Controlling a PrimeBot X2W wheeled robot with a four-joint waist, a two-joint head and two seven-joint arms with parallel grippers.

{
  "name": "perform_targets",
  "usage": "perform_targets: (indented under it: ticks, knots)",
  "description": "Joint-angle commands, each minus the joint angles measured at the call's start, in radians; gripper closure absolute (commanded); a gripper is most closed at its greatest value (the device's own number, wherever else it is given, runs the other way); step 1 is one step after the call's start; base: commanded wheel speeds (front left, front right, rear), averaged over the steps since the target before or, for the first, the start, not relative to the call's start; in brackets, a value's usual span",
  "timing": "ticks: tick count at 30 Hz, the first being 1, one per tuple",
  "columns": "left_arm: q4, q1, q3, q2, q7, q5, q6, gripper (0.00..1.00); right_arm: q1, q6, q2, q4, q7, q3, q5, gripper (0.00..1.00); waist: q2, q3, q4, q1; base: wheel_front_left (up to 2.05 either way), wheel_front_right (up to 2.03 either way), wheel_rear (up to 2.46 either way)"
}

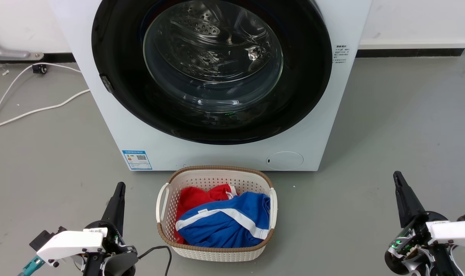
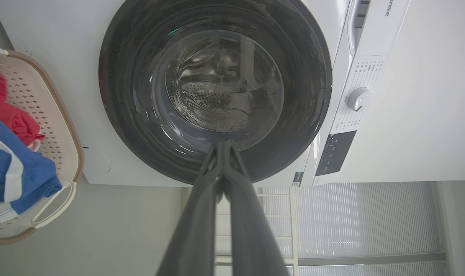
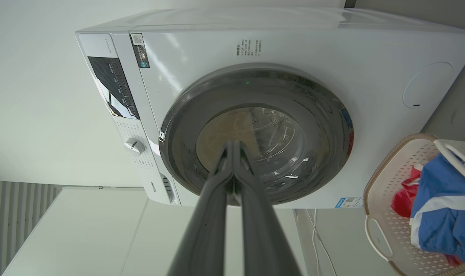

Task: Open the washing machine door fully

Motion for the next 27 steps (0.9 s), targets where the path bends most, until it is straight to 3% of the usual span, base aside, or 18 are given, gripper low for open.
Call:
perform_targets:
  ticks: [1,27]
  knots:
    - [0.000,-0.009,0.003,0.001,0.003,0.000,-0.003,1.00,-0.010,0.003,0.003,0.001,0.002,-0.002,-0.004,1.00,-0.0001,0.000,0.000,0.0000,0.00,0.00,0.00]
    - [0.000,-0.009,0.003,0.001,0.004,0.000,-0.003,1.00,-0.010,0.003,0.006,0.001,0.006,-0.006,-0.008,1.00,-0.0001,0.000,0.000,0.0000,0.00,0.00,0.00]
